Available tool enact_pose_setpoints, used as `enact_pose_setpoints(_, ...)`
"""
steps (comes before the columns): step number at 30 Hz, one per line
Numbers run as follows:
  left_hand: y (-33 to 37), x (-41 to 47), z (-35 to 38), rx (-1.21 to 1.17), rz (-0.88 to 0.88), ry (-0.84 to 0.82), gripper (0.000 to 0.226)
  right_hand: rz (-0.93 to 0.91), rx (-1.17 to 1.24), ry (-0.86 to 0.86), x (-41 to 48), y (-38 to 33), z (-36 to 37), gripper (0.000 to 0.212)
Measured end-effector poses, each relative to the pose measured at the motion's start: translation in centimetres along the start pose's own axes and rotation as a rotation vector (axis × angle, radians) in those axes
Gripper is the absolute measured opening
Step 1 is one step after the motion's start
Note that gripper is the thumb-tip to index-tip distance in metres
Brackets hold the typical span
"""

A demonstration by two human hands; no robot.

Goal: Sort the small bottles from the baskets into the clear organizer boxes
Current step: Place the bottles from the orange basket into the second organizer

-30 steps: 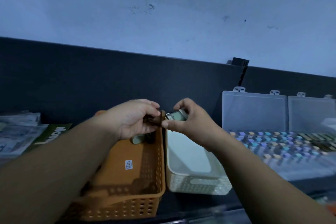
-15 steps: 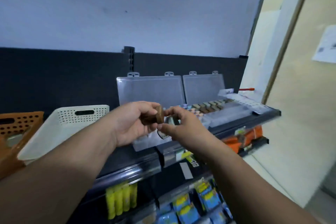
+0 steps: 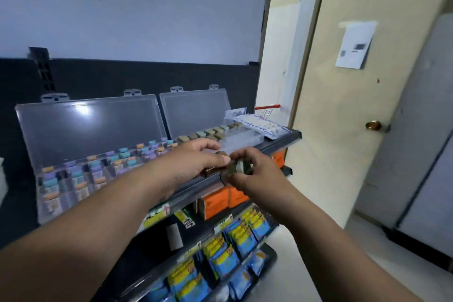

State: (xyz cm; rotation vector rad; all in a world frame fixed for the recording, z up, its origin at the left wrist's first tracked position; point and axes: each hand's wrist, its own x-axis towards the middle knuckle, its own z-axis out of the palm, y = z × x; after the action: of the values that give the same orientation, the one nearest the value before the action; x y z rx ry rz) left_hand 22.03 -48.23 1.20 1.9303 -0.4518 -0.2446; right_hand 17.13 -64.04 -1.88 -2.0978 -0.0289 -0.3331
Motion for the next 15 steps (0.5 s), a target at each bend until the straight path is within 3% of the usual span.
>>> enact_pose_setpoints(5,0.4,6.2,-0.4,0.073,0.014,-0.060,0.020,0.058,-0.006,0.031,4.6,2.4,-2.0,0.047)
enact_pose_setpoints(10,0.2,13.3,-2.1,0.031,-0.006,-0.056,0.050,0.038,-0.072,0.083,11.1,3.4,-3.2,0.051)
enact_pose_setpoints(15,0.2,18.8,-2.5,0.049,0.003,-0.098,0.033,-0.004,-0.126,0.097,16.4,5.0,-3.7,0.047)
